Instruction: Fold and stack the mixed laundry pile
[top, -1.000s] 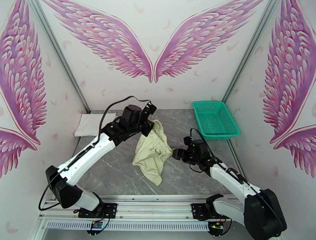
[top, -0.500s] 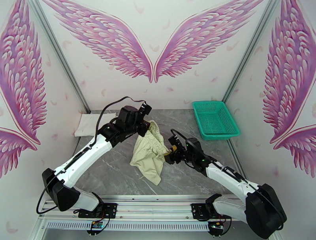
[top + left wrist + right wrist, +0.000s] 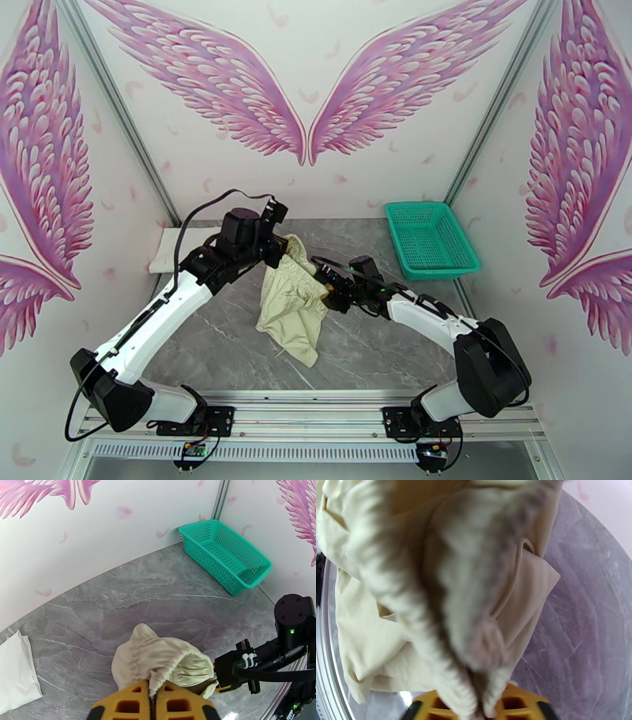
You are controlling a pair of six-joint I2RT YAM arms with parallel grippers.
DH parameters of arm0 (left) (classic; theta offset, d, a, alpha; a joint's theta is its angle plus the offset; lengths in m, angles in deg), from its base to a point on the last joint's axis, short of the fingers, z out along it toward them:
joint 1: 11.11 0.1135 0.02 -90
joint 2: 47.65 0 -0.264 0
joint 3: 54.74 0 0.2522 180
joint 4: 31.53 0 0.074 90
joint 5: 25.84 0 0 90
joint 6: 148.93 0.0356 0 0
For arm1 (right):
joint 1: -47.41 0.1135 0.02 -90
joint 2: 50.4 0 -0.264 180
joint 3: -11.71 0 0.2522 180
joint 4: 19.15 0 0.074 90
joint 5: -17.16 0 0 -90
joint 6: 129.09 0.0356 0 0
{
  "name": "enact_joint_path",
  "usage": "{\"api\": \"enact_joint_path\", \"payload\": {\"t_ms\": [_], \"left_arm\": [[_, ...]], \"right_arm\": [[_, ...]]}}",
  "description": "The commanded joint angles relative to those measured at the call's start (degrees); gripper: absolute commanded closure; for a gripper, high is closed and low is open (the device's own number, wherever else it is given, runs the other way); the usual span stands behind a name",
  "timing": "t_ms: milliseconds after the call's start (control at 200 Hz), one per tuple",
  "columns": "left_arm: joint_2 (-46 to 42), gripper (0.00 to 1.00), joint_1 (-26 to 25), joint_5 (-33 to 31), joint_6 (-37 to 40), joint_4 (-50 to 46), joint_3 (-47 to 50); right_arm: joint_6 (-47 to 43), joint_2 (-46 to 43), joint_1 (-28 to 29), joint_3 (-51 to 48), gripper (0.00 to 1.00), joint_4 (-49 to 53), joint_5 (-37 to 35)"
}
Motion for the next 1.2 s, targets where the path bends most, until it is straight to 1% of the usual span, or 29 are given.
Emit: {"api": "enact_joint_path", "payload": {"t_ms": [0,65,175,225,285,345,400,435,525,645,735,775,830,885,1030,1119,1194], "left_arm": [[-3.49,1.00,1.79,-1.32,-1.92,2.28,-1.42],[-3.28,1.00,2.24,-2.38,-2.19,3.65,-2.80],[-1.71,1.00,3.99,-7.19,-4.61,7.63,-6.39],[0.59,1.00,5.73,-10.73,-7.30,8.02,-10.12],[4.08,1.00,8.05,-13.95,-10.02,7.41,-16.07],[6.98,1.00,9.28,-16.52,-10.49,8.26,-21.28],[8.83,1.00,9.77,-17.67,-9.96,10.15,-25.84],[9.67,1.00,9.92,-17.95,-9.54,11.22,-28.48],[11.02,1.00,9.91,-17.68,-7.24,11.99,-34.36],[11.20,1.00,9.88,-17.61,-2.74,8.55,-41.01],[8.85,1.00,9.85,-17.14,-0.86,6.48,-41.20],[7.04,1.00,9.67,-17.01,-0.72,5.76,-39.99],[3.98,1.00,9.39,-16.01,-0.44,5.44,-37.09],[0.83,1.00,8.93,-16.54,-0.67,4.56,-33.74],[-6.52,1.00,8.56,-19.59,-4.00,3.18,-22.82],[-8.10,1.00,8.58,-23.06,-4.97,0.01,-19.24],[-7.90,1.00,8.90,-24.17,-6.05,-1.59,-17.25]], "right_arm": [[-3.09,-0.46,-0.84,5.67,0.99,5.65,-1.35],[-3.53,-0.12,-0.86,10.03,1.00,7.98,-4.60],[-3.82,0.29,-1.65,18.74,1.00,9.27,-11.42],[-3.52,1.13,-2.52,24.34,1.00,9.38,-14.17],[-3.18,2.69,-3.05,31.51,1.00,8.89,-19.34],[-4.29,5.01,-3.15,39.41,1.00,8.59,-25.66],[-5.80,7.42,-3.21,46.84,1.00,9.44,-29.60],[-7.39,8.84,-3.17,51.50,1.00,10.79,-30.96],[-10.92,11.51,-3.23,61.22,1.00,14.67,-31.91],[-11.95,11.84,-3.21,68.31,1.00,20.10,-33.27],[-9.28,9.57,-3.15,68.77,1.00,24.64,-32.79],[-6.64,8.27,-3.05,68.38,1.00,27.09,-32.70],[-3.51,6.15,-3.02,67.10,1.00,30.78,-30.41],[-1.67,3.21,-2.67,63.56,1.00,32.42,-28.78],[0.87,-5.17,-1.82,50.37,1.00,32.48,-28.92],[1.67,-8.15,-1.82,45.95,1.00,33.89,-29.74],[1.95,-8.86,-1.89,44.34,1.00,34.40,-31.12]]}}
